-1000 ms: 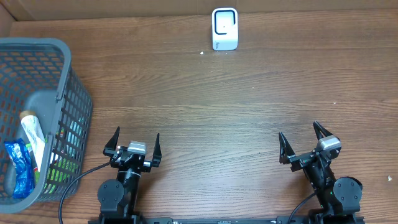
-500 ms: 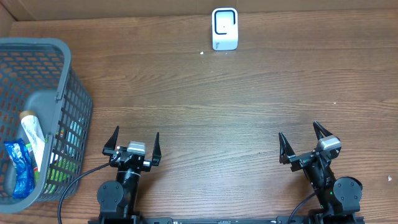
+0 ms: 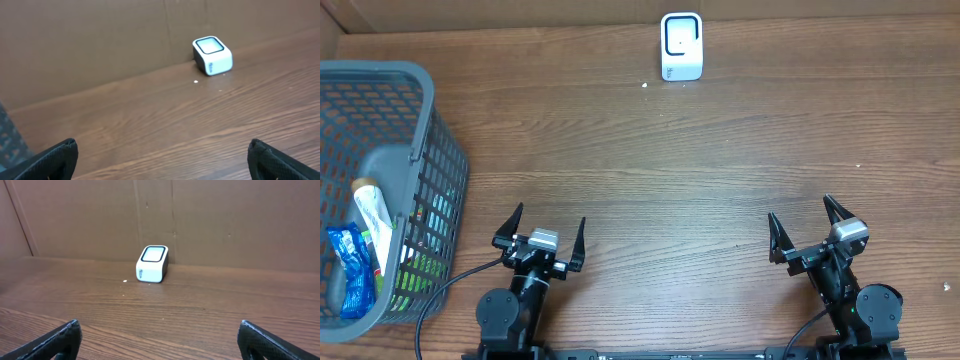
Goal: Scan the item barcode
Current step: 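Move the left gripper over the grey basket and lower into it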
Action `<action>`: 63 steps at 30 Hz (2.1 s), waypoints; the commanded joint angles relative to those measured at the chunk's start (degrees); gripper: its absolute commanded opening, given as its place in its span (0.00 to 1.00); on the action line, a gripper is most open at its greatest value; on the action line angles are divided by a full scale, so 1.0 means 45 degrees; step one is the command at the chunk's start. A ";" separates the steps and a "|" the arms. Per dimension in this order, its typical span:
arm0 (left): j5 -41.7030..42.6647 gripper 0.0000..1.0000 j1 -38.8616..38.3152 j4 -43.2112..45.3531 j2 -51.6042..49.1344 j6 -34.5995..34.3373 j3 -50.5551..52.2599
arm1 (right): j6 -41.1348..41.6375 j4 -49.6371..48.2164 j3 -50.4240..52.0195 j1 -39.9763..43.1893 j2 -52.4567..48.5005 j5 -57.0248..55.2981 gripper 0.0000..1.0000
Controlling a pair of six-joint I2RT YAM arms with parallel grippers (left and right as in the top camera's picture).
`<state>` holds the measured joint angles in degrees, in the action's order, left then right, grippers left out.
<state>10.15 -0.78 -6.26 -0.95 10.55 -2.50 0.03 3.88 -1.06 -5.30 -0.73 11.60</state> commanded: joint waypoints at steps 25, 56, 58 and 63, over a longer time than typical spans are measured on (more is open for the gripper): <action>0.2618 1.00 -0.0087 -1.2070 -1.4829 -0.0636 -1.9462 | 0.0034 -0.0068 0.0136 -0.0058 0.0126 -0.0039 1.00; -0.3419 1.00 0.7179 -1.6946 -1.7903 -0.6023 -2.5524 | 0.0034 -0.0068 0.0136 -0.0058 0.0126 -0.0039 1.00; -0.3206 0.97 0.8160 -1.7238 -1.8263 -0.5843 -2.5495 | 0.0034 -0.0068 0.0136 -0.0058 0.0126 -0.0039 1.00; -0.3696 0.97 0.9442 -1.7782 -1.9205 -0.5731 -2.5301 | 0.0034 -0.0068 0.0136 -0.0058 0.0126 -0.0039 1.00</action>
<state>-4.95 39.33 -86.11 -84.99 -14.70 -117.01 0.01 3.92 -1.06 -5.28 -0.73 11.57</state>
